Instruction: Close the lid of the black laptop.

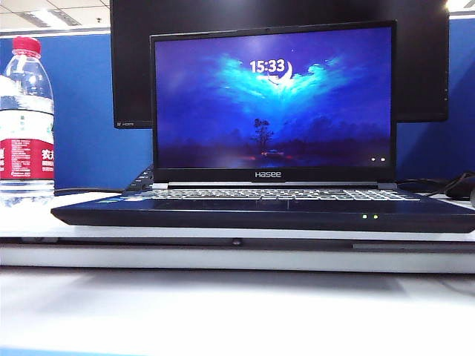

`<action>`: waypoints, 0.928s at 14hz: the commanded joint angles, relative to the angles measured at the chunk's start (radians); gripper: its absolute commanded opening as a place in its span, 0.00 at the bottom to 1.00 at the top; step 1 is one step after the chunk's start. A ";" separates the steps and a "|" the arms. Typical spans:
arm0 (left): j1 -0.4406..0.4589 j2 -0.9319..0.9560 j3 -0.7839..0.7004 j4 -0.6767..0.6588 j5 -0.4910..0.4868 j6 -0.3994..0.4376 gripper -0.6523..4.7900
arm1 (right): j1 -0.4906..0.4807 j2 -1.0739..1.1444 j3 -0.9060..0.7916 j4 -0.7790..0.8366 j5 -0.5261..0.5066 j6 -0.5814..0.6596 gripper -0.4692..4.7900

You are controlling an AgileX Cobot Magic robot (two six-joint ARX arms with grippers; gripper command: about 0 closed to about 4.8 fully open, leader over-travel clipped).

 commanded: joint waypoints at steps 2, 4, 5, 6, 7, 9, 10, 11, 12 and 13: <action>-0.426 0.247 0.286 -0.300 -0.501 0.368 0.11 | 0.003 0.001 0.004 0.016 0.057 -0.055 0.09; -0.560 0.454 0.334 -0.370 -0.681 0.400 0.11 | -0.004 0.003 0.005 -0.021 0.145 -0.111 0.09; -0.565 0.526 0.334 -0.375 -0.674 0.399 0.11 | -0.003 0.004 0.005 -0.045 0.164 -0.127 0.09; -0.566 0.591 0.334 -0.376 -0.653 0.391 0.11 | -0.002 0.004 0.005 -0.069 0.210 -0.129 0.09; -0.566 0.647 0.334 -0.373 -0.596 0.392 0.11 | -0.002 0.004 0.005 -0.086 0.225 -0.145 0.09; -0.566 0.686 0.334 -0.376 -0.595 0.392 0.11 | -0.002 0.004 0.005 -0.091 0.225 -0.155 0.09; -0.566 0.695 0.334 -0.373 -0.612 0.393 0.11 | -0.002 0.004 0.005 -0.091 0.225 -0.156 0.09; -0.566 0.698 0.334 -0.367 -0.634 0.397 0.11 | -0.002 0.004 0.005 -0.093 0.225 -0.156 0.09; -0.566 0.698 0.334 -0.346 -0.658 0.399 0.11 | 0.005 0.006 0.005 -0.097 0.224 -0.156 0.09; -0.566 0.698 0.334 -0.333 -0.658 0.399 0.11 | 0.005 0.011 0.005 -0.097 0.216 -0.154 0.09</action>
